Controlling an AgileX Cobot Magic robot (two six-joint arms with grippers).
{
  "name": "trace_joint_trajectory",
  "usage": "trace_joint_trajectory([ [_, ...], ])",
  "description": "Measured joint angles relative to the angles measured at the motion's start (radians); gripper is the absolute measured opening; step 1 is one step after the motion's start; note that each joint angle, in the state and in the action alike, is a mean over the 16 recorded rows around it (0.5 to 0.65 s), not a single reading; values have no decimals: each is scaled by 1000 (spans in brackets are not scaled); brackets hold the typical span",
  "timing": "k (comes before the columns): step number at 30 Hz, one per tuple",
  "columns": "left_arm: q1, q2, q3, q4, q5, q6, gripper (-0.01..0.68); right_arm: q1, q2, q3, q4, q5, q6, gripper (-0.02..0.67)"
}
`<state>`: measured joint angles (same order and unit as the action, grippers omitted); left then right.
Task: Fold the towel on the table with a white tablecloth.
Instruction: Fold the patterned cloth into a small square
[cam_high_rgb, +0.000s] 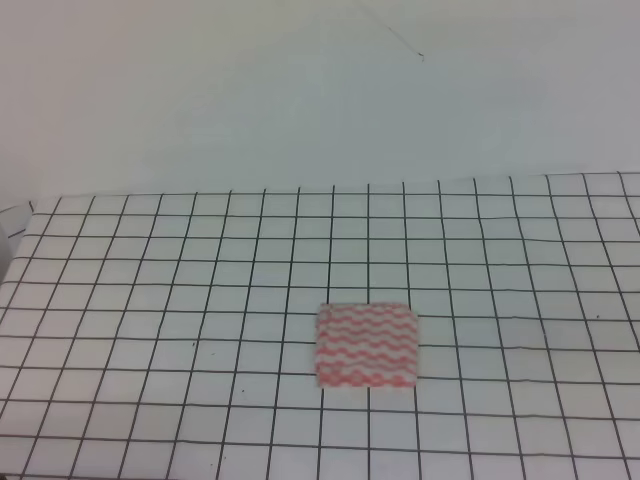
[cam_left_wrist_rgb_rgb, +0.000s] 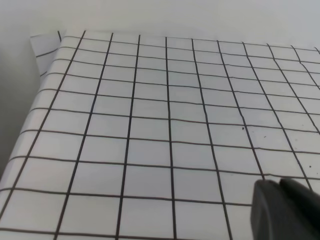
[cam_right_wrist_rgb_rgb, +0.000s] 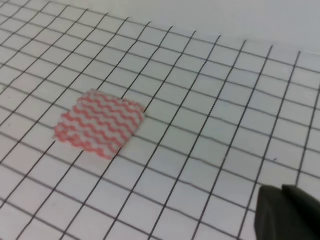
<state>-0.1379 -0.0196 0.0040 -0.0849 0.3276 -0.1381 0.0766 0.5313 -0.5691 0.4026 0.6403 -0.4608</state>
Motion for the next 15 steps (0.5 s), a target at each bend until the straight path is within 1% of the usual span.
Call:
trace_joint_trajectory([
  [7,0,0,0,0,0,4,-2,-89,-127,101,10,-81,-10,-1],
  [15,0,0,0,0,0,10,-2,-183,-350,319,24,-193,-16,-1],
])
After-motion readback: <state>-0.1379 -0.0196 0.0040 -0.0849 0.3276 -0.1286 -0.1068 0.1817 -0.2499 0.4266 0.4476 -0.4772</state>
